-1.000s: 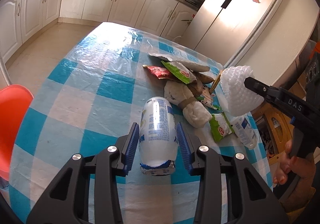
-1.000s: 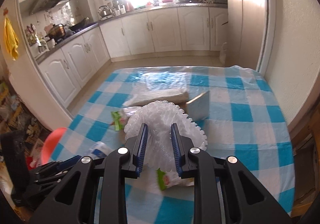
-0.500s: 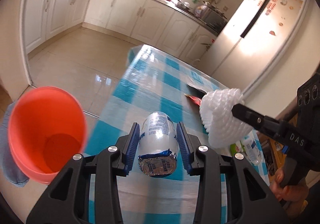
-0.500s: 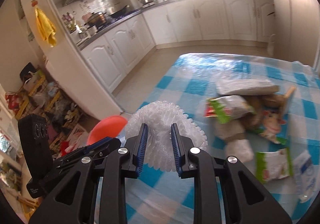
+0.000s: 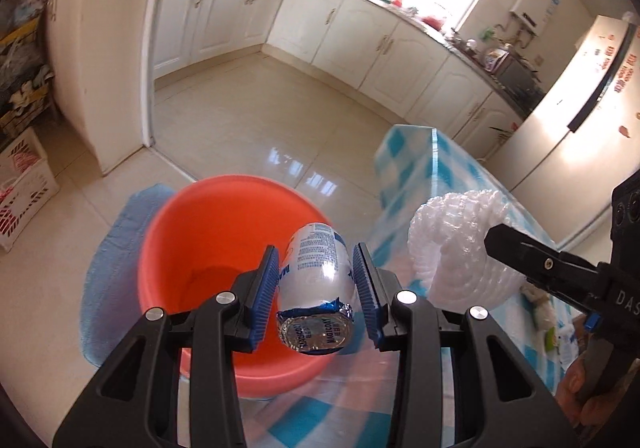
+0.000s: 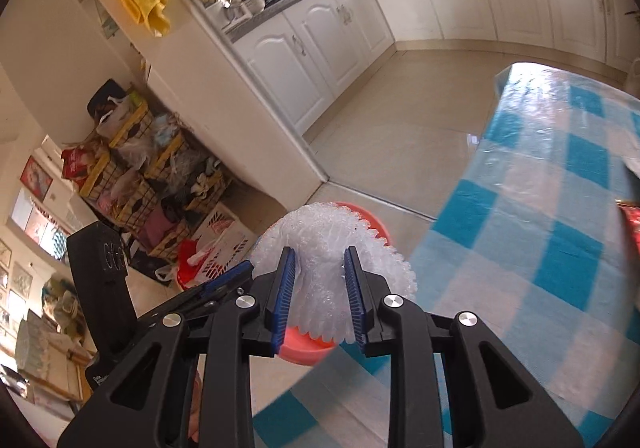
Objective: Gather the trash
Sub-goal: 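Carry bottle and foam net to the orange bucket and open both tools, then move both empty tools back over the table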
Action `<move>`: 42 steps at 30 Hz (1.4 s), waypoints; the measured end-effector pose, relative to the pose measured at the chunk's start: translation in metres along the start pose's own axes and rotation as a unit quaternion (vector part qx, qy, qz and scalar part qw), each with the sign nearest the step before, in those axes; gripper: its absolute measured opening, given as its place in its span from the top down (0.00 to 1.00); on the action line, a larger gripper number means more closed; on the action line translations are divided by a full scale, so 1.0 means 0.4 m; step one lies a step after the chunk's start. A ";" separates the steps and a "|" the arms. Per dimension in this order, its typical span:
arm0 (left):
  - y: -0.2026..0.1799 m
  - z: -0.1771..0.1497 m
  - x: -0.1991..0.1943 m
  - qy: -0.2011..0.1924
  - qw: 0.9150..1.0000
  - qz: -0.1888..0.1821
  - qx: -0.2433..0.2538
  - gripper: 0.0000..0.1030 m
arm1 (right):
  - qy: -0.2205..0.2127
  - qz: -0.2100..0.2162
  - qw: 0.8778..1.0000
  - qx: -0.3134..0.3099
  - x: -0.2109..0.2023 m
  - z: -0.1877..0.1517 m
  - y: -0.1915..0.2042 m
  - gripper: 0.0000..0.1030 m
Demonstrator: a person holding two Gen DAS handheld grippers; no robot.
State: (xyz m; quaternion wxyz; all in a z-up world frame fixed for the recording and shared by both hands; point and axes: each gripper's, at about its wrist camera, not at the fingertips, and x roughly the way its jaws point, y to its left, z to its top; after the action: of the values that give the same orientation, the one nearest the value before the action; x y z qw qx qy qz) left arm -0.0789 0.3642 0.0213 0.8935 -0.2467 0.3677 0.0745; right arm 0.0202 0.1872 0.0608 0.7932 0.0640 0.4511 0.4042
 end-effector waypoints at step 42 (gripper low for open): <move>0.164 -0.008 0.057 0.016 0.993 0.108 -0.047 0.37 | -0.013 0.296 0.949 0.107 0.058 0.080 -0.063 0.22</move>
State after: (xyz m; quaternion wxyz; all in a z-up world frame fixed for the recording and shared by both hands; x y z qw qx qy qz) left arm -0.0851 0.4186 -0.0217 0.8615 -0.2486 0.4027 0.1841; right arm 0.0657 0.1950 0.0523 0.6324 0.2840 0.4420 0.5692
